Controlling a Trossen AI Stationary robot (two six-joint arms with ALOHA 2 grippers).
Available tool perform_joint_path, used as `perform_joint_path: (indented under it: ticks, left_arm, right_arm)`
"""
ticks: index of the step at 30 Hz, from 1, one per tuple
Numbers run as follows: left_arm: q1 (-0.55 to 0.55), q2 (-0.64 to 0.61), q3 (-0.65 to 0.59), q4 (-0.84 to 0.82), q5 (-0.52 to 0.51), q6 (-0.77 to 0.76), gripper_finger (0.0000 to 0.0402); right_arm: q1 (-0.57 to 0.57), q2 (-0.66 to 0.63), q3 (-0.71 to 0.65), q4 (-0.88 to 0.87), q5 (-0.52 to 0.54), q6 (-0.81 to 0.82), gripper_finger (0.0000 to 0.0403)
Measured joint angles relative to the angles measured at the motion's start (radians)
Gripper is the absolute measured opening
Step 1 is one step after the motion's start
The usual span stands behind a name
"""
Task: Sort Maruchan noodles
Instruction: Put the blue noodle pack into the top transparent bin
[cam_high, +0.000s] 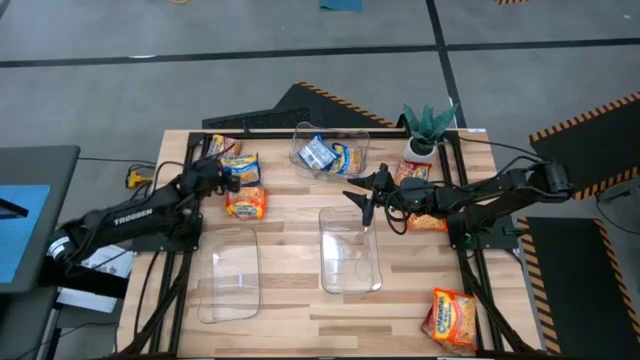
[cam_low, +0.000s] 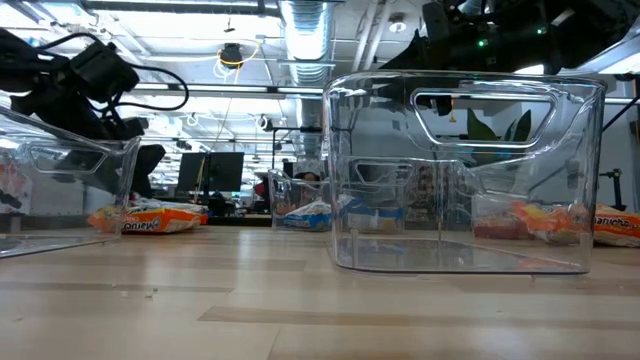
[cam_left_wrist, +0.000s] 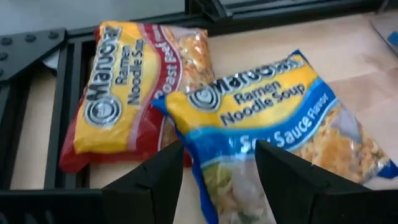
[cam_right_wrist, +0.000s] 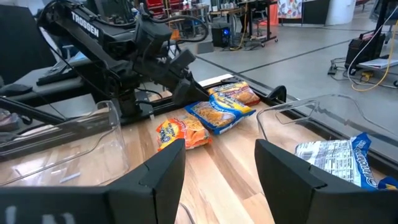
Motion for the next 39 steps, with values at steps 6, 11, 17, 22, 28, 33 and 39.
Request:
perform_joint_path:
  ticks: [6,11,17,22,28,33,39]
  left_arm:
    - [0.017,0.099,0.0,0.078,-0.026,0.007,0.0187]
    - [0.031,0.199,0.0,0.15,-0.026,0.015,0.0187]
    - [0.031,0.274,0.001,0.213,-0.026,0.071,0.0183]
    - [0.031,0.277,0.001,0.214,-0.024,0.114,0.0124]
    - [0.03,0.264,0.0,0.213,0.003,0.164,0.001]
    - [0.009,0.175,-0.001,0.193,0.022,0.188,0.0002]
    - [-0.038,0.017,0.004,0.212,0.037,0.194,0.0]
  right_arm:
    - [0.0,0.0,0.0,-0.001,0.0,0.006,0.0216]
    - [0.0,0.0,0.0,0.0,0.0,0.008,0.0216]
    - [0.0,0.0,0.0,-0.001,0.0,0.007,0.0216]
    - [0.0,0.0,0.0,0.0,0.0,0.007,0.0216]
    - [0.0,0.0,0.0,-0.001,0.0,0.007,0.0216]
    - [0.0,0.0,0.0,-0.004,0.0,0.007,0.0216]
    - [0.0,0.0,0.0,-0.009,0.0,0.007,0.0216]
